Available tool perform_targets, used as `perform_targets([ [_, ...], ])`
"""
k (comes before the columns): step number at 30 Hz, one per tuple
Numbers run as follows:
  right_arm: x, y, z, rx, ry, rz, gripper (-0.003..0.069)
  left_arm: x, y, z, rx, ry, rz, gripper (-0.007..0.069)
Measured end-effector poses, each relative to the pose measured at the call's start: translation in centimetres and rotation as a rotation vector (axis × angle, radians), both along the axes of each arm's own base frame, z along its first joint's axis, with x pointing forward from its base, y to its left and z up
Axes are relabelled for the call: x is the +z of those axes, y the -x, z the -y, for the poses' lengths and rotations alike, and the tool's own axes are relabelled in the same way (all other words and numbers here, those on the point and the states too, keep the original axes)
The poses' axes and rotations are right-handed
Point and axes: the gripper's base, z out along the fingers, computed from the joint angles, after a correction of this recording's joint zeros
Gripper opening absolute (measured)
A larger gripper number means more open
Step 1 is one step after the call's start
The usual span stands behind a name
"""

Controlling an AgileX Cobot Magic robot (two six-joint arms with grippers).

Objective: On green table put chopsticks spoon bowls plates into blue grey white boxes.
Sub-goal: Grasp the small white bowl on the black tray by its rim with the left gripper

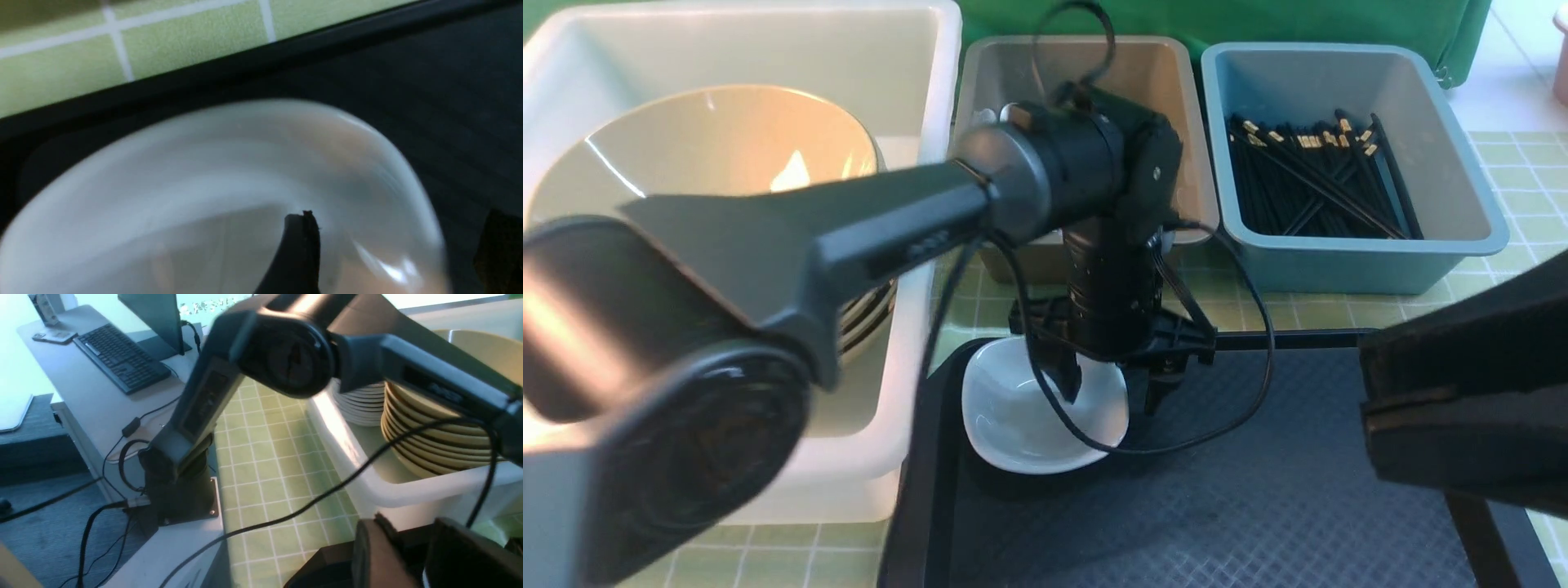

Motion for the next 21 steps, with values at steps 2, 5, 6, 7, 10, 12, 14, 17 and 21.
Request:
perform_targets([
  [2, -0.1, 0.1, 0.0, 0.011, 0.007, -0.005, 0.0196, -0.4, -0.1, 0.1, -0.021, -0.014, -0.011, 0.0501],
  [5, -0.1, 0.2, 0.0, 0.017, 0.011, -0.008, 0.0198, -0.5, -0.1, 0.1, -0.049, -0.014, -0.017, 0.0479],
  [6, -0.1, 0.2, 0.0, 0.019, 0.012, -0.009, 0.0199, -0.5, 0.0, 0.2, -0.068, -0.004, -0.024, 0.0444],
  [7, -0.1, 0.2, 0.0, 0.019, 0.013, -0.009, 0.0201, -0.5, 0.0, 0.2, -0.086, 0.003, -0.031, 0.0406],
  [10, -0.1, 0.2, 0.0, 0.019, 0.014, -0.009, 0.0203, -0.4, 0.1, 0.4, -0.137, 0.028, -0.049, 0.0277],
  [12, -0.1, 0.2, 0.0, 0.019, 0.014, -0.009, 0.0204, -0.4, 0.3, 0.3, -0.178, 0.033, -0.065, 0.0194],
  [14, -0.1, 0.2, 0.0, 0.020, 0.014, -0.009, 0.0206, -0.1, 0.4, 0.3, -0.220, 0.034, -0.065, 0.0165],
  [17, -0.1, 0.2, 0.0, 0.020, 0.014, -0.009, 0.0211, 0.5, 0.6, 0.4, -0.293, 0.062, -0.060, 0.0162],
  [21, -0.1, 0.2, 0.0, 0.019, 0.015, -0.009, 0.0216, 2.0, 1.3, 1.1, -0.352, 0.131, -0.035, 0.0121],
])
